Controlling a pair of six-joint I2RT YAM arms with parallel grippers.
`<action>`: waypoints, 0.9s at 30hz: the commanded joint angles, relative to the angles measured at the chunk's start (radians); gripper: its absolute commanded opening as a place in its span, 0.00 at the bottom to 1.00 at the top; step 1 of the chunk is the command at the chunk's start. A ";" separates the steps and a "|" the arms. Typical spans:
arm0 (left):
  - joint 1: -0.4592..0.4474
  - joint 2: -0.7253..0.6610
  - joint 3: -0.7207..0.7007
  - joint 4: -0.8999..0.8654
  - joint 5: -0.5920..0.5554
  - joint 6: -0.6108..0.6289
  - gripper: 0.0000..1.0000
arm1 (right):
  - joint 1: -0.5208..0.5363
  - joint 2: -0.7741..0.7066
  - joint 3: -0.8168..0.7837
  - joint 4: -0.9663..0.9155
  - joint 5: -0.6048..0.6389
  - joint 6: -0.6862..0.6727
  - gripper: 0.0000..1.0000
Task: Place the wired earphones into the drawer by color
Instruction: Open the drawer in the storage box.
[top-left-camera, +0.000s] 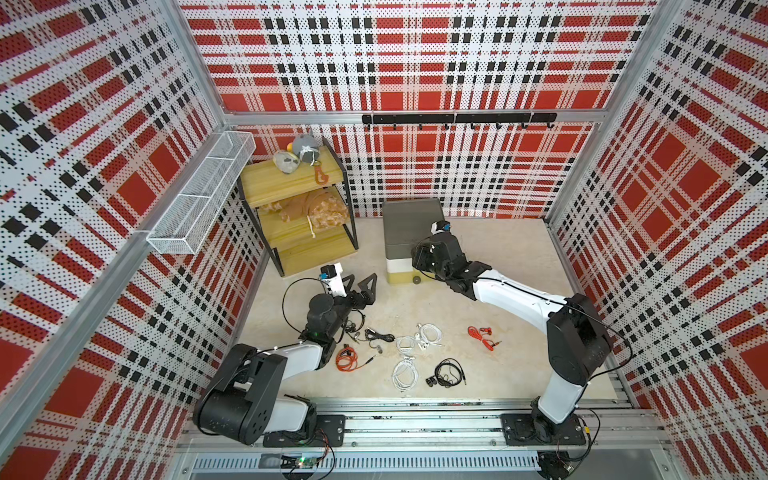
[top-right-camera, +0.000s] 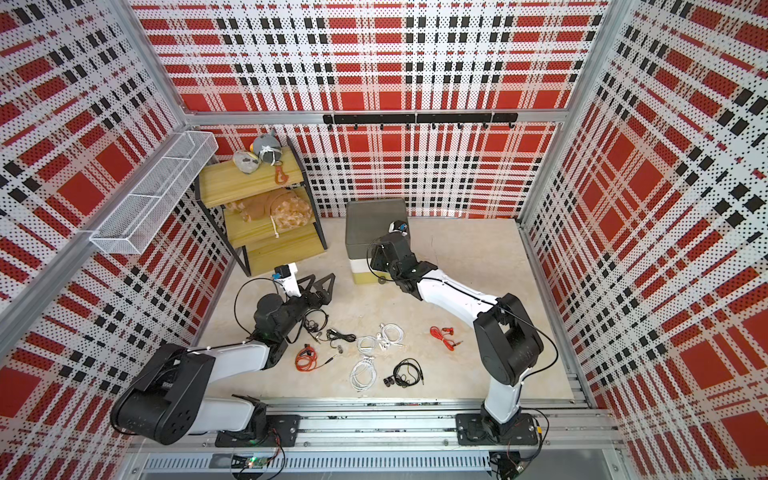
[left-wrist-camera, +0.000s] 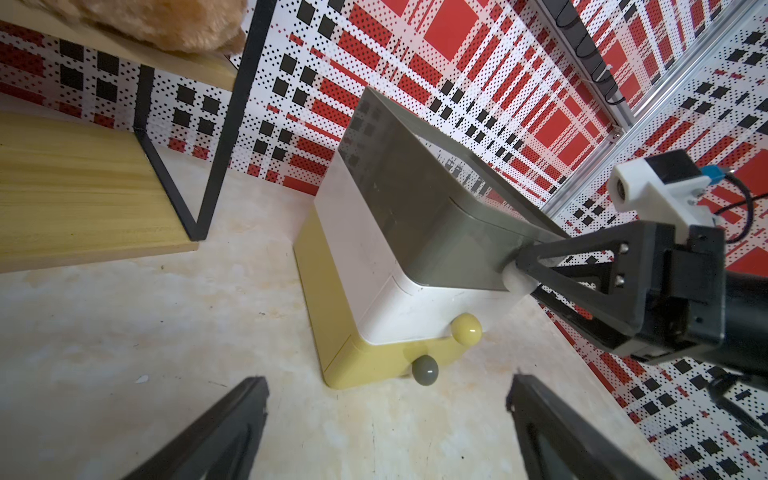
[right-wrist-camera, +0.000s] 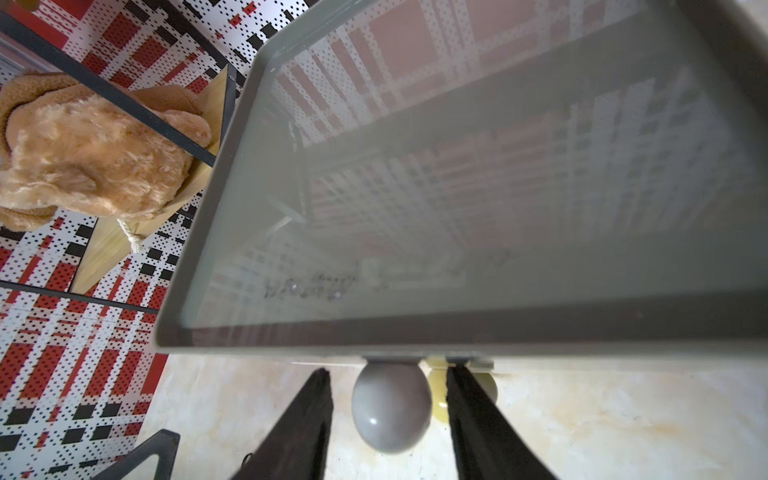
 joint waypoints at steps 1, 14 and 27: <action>-0.007 0.001 0.014 0.028 0.012 0.015 0.97 | 0.006 0.024 0.032 -0.019 0.017 -0.002 0.48; -0.010 0.002 0.014 0.028 0.011 0.019 0.97 | 0.004 0.013 0.018 -0.050 0.063 -0.026 0.36; -0.018 -0.008 0.013 0.028 0.012 0.026 0.97 | -0.012 -0.077 -0.070 -0.083 0.096 -0.079 0.31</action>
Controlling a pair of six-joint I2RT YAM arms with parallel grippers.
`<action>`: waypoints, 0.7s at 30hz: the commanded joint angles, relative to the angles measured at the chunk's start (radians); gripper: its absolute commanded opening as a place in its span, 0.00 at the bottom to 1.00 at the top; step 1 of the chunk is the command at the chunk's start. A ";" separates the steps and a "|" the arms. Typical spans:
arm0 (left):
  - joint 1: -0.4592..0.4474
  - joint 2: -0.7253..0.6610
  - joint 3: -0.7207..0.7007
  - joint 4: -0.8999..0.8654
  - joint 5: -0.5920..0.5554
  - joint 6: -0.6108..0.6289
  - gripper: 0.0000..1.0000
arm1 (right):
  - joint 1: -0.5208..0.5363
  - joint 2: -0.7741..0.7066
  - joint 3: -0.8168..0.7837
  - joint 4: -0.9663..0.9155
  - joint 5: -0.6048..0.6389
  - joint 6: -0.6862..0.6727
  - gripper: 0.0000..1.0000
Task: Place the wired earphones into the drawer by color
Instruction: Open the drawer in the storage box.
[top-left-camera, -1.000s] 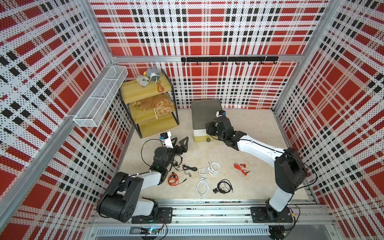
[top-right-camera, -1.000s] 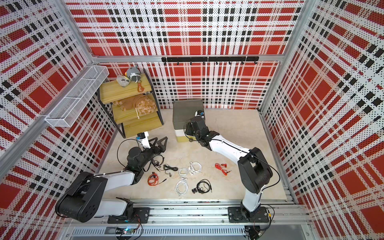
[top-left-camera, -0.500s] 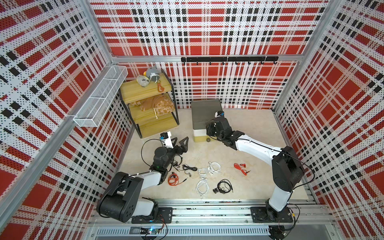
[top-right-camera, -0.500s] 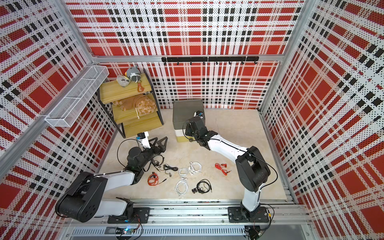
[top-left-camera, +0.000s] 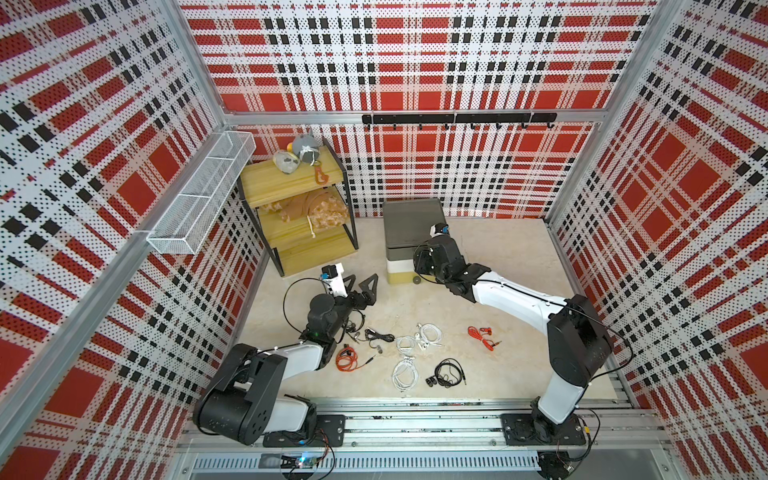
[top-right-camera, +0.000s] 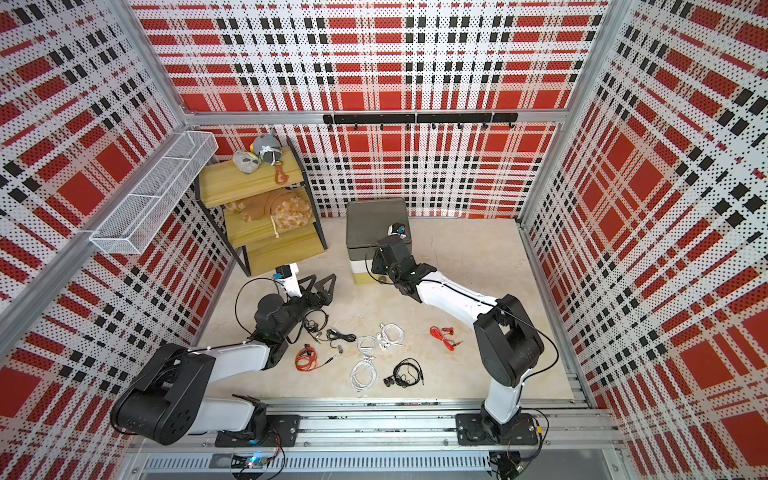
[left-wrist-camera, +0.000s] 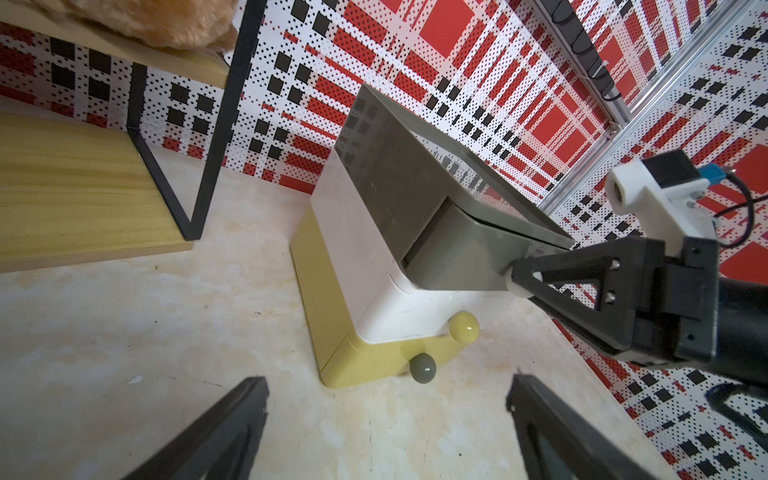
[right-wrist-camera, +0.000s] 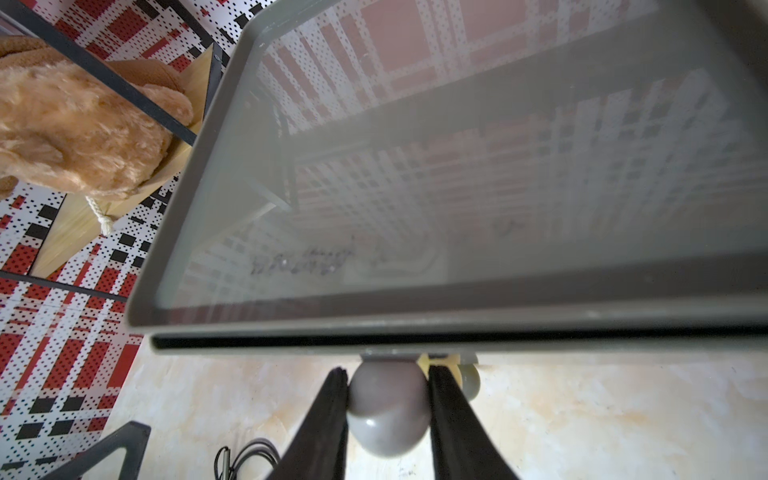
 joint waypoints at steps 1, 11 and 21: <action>-0.009 -0.009 0.011 0.028 0.011 0.023 0.97 | -0.019 -0.060 -0.042 -0.072 0.059 -0.029 0.31; -0.023 -0.007 0.014 0.028 0.005 0.038 0.97 | -0.034 -0.129 -0.098 -0.091 0.051 -0.077 0.31; -0.033 -0.011 0.014 0.027 0.002 0.045 0.97 | -0.056 -0.197 -0.153 -0.108 0.045 -0.123 0.30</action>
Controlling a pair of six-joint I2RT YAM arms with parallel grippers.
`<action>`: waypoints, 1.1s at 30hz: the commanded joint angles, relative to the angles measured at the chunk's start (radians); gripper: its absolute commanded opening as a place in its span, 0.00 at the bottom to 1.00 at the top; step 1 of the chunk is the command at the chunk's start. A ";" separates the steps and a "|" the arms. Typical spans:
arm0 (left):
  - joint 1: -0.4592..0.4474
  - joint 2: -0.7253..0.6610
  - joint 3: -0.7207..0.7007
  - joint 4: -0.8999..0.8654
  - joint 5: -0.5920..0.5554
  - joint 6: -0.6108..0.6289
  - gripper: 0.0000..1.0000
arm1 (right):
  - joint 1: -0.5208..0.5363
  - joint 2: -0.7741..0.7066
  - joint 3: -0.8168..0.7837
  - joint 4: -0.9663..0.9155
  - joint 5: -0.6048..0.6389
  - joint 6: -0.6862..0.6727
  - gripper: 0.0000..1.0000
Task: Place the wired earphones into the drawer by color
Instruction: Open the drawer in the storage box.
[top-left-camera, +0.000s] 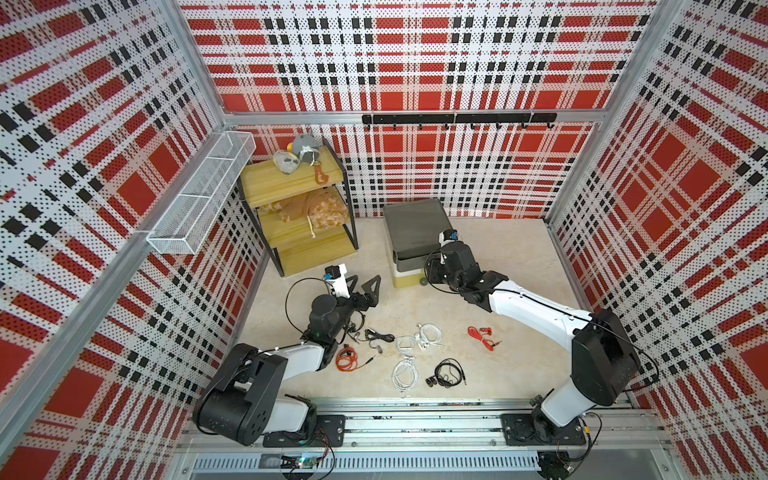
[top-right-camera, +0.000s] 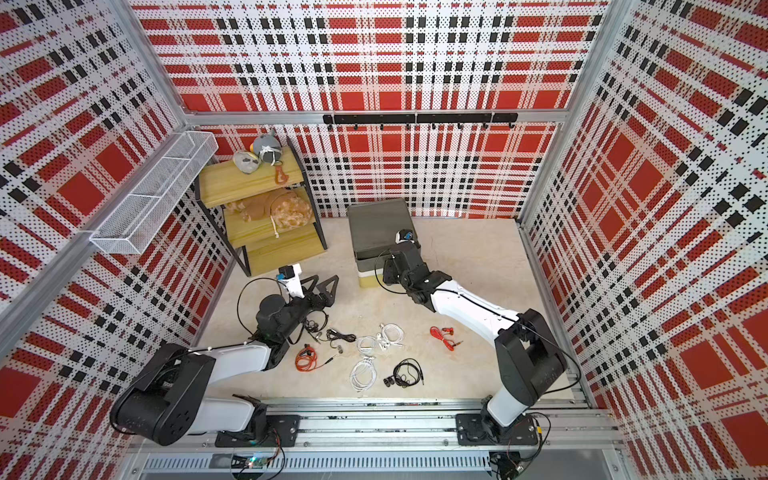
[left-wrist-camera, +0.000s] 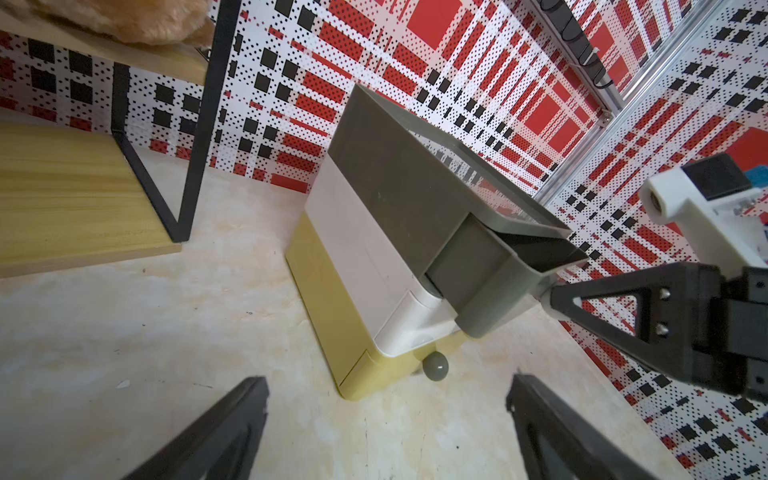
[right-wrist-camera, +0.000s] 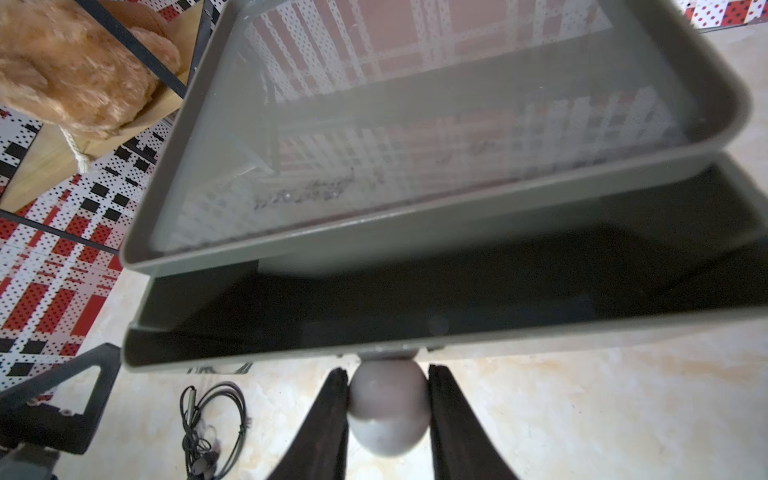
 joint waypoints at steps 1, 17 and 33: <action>-0.011 -0.009 0.014 0.028 0.003 0.020 0.97 | -0.032 -0.053 -0.022 -0.058 0.056 -0.025 0.30; -0.016 -0.021 0.010 0.027 -0.003 0.026 0.97 | -0.031 -0.163 -0.148 -0.082 -0.052 -0.056 0.29; -0.020 -0.027 0.005 0.027 -0.013 0.030 0.97 | -0.002 -0.255 -0.209 -0.125 -0.063 -0.045 0.31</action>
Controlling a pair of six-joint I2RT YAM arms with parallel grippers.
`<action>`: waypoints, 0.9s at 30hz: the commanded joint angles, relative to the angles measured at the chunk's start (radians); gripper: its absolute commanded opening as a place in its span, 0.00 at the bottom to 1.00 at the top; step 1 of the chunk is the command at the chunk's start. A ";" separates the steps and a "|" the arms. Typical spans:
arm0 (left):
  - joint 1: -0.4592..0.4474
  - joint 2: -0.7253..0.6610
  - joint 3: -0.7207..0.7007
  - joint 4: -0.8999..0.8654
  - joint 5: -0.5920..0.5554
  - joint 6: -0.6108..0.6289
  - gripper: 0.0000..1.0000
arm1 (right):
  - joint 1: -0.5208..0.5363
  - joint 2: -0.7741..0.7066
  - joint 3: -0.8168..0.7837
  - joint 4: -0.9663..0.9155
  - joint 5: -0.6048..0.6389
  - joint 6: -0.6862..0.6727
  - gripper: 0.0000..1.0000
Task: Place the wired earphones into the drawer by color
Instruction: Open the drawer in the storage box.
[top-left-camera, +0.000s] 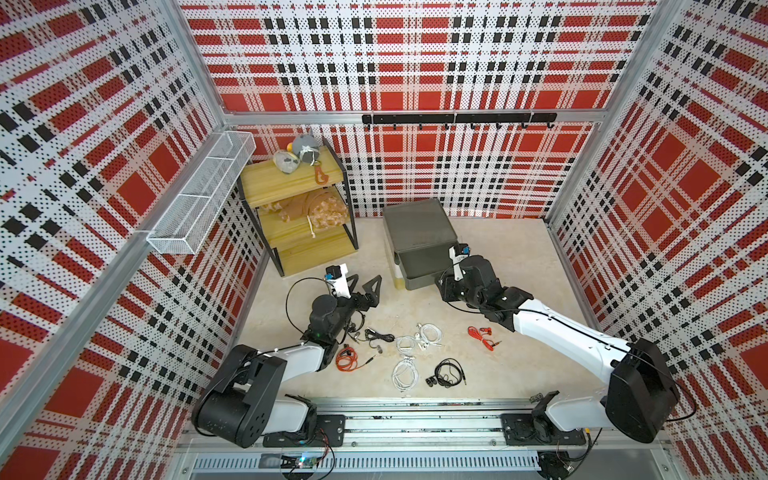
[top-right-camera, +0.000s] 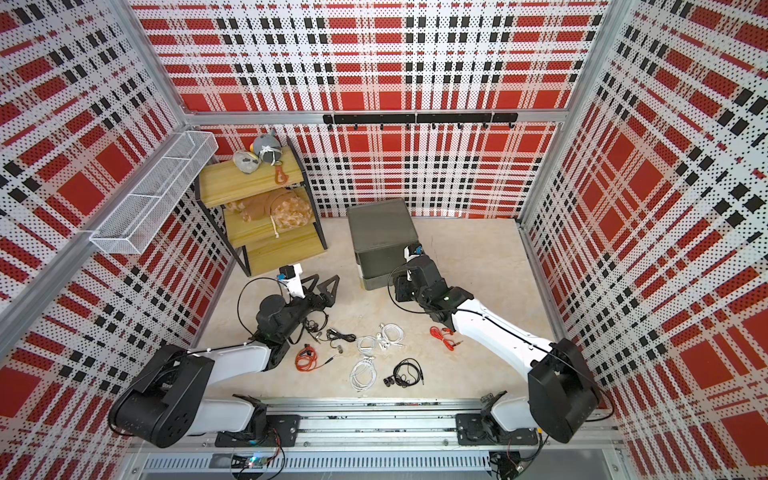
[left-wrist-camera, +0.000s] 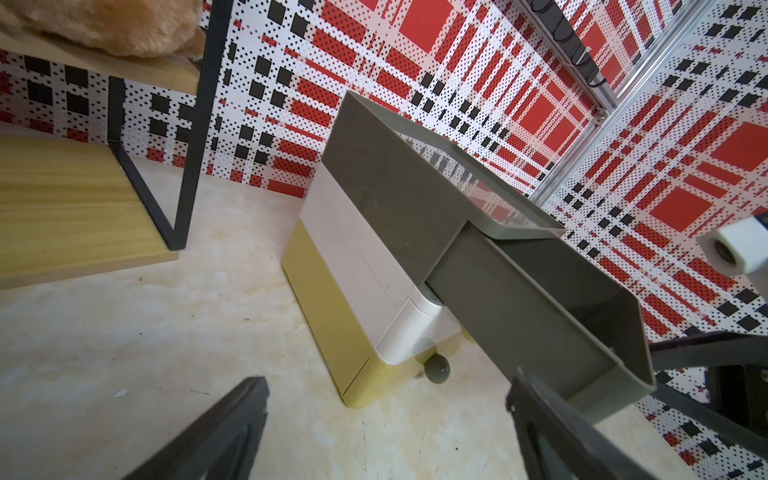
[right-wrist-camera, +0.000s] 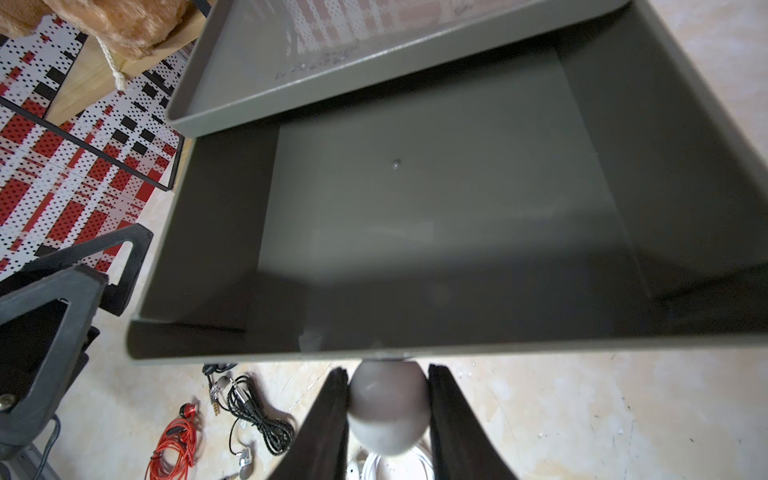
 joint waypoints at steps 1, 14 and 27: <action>-0.011 -0.016 0.005 0.027 -0.005 0.014 0.97 | 0.001 -0.037 -0.019 -0.064 0.041 0.005 0.34; -0.015 -0.029 0.000 0.027 -0.012 0.021 0.97 | 0.003 -0.150 -0.066 -0.142 0.099 0.056 0.92; -0.019 -0.048 -0.009 0.027 -0.023 0.026 0.97 | -0.003 -0.330 -0.277 -0.291 0.211 0.120 0.93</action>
